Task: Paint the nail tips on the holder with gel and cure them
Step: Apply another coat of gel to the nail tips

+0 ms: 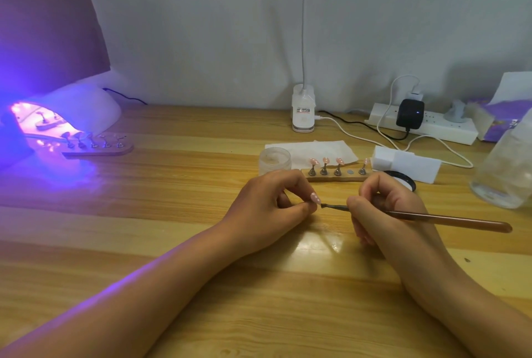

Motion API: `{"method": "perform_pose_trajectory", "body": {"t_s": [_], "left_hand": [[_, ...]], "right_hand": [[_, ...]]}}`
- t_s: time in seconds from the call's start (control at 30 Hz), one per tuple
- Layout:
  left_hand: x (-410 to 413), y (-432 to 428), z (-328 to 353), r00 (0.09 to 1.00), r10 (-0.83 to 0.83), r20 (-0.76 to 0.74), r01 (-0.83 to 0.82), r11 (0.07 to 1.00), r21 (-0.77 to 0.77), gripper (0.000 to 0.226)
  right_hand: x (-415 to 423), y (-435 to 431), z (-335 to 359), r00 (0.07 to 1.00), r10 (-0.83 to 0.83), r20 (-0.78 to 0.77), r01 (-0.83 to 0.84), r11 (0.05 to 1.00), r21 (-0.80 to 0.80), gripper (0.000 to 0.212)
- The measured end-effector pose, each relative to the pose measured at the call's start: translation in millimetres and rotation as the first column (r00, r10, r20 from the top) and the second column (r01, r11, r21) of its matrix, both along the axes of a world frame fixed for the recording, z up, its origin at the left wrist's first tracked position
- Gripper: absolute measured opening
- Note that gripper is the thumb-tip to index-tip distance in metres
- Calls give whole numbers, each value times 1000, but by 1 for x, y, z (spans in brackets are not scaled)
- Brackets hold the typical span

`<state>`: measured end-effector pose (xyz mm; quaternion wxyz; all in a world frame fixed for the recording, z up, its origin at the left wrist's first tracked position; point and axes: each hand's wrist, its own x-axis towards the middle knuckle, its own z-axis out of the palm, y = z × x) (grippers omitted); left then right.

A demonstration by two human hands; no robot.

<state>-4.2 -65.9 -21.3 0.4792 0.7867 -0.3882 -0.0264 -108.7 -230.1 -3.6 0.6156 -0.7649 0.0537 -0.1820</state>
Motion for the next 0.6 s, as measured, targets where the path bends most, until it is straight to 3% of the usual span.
{"method": "perform_pose_trajectory", "body": {"t_s": [0.17, 0.6], "left_hand": [[1, -1, 0, 1000, -13, -22, 13, 1000, -13, 5], [0, 0, 1, 1000, -8, -1, 8, 1000, -9, 4]], "right_hand": [[-1, -3, -1, 999, 9, 39, -12, 995, 95, 18], [3, -2, -2, 998, 61, 1, -61, 996, -58, 15]]}}
